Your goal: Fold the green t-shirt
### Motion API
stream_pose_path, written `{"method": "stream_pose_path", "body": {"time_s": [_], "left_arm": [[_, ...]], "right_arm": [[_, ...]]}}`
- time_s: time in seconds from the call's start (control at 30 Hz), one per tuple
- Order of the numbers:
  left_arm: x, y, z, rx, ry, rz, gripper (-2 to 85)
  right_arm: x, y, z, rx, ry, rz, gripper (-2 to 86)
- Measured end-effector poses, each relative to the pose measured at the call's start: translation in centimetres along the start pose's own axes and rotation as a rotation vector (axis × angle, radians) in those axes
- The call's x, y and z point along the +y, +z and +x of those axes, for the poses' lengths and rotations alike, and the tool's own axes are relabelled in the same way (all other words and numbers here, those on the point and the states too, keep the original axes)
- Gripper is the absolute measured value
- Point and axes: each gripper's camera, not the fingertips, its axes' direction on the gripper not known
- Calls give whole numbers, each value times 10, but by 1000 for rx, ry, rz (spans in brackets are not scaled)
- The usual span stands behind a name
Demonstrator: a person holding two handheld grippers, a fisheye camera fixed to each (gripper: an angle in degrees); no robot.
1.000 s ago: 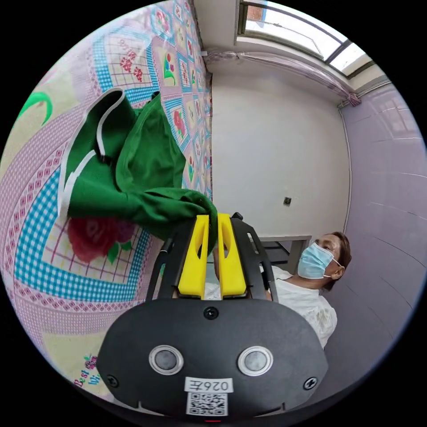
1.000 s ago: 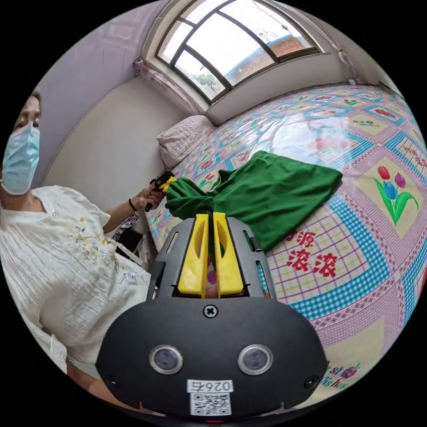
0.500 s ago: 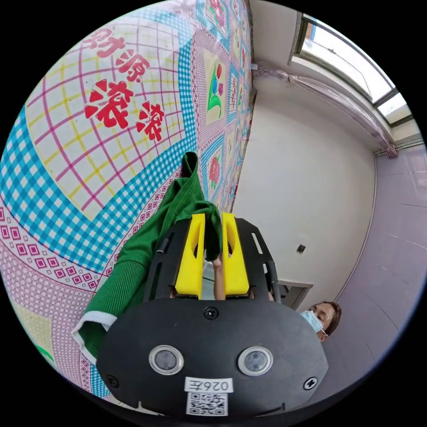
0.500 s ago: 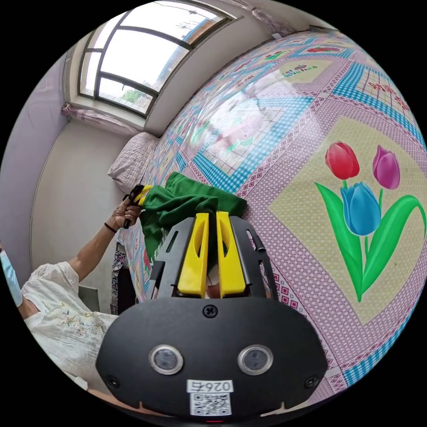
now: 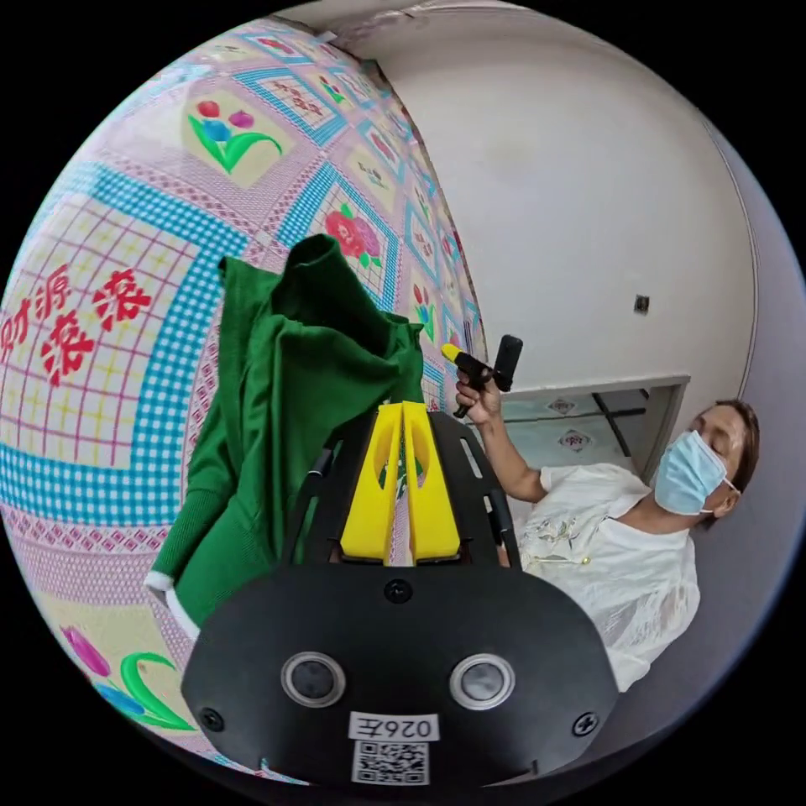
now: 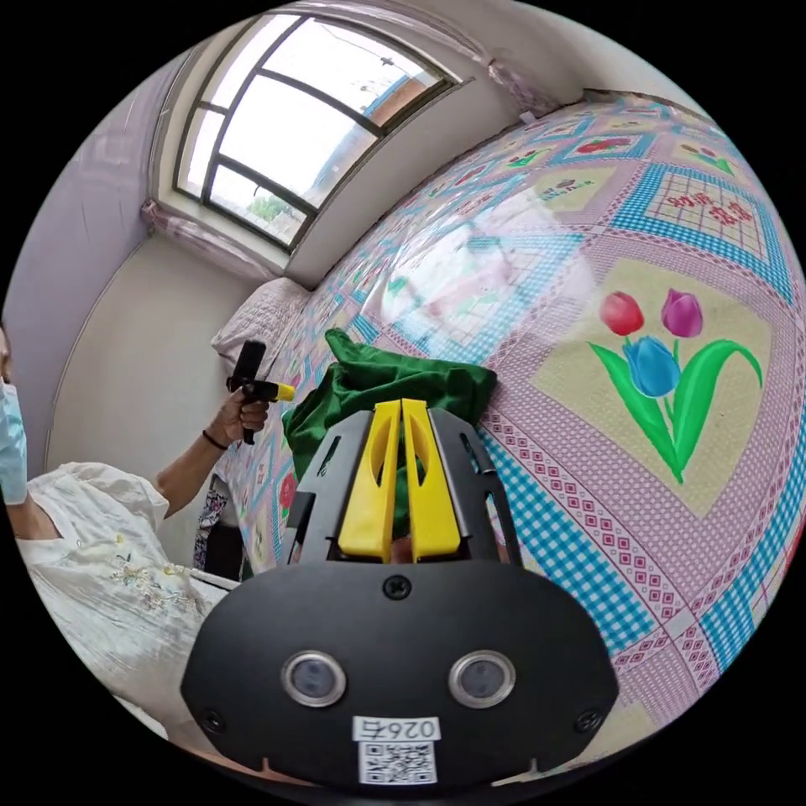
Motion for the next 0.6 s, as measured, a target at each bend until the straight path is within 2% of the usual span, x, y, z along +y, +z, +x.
{"method": "stream_pose_path", "body": {"time_s": [0.1, 0.17, 0.2, 0.27, 0.4, 0.47, 0.53, 0.6], "left_arm": [[-39, 39, -10, -74, -3, -117, -10], [-63, 34, -29, -172, -83, -106, -10], [-66, 27, -34, -186, -109, -82, -9], [-65, -4, -39, -233, -172, 43, -10], [-48, -12, -16, -298, -110, 50, -10], [-37, 19, 1, -244, -9, -12, -10], [-42, 49, -1, -294, 4, -97, -10], [-56, 69, -14, -363, -4, -195, -9]], "right_arm": [[-20, 47, -16, 82, -76, -127, -11], [-29, 61, -4, 256, -32, -162, -11], [-30, 59, 0, 273, -16, -158, -11], [-23, 38, 11, 245, 44, -85, -10], [-5, 13, 8, 161, 70, -9, -9], [0, 21, -5, 96, 29, -12, -9], [-5, 38, -15, 64, -20, -44, -9], [-16, 58, -16, 171, -39, -111, -9]]}}
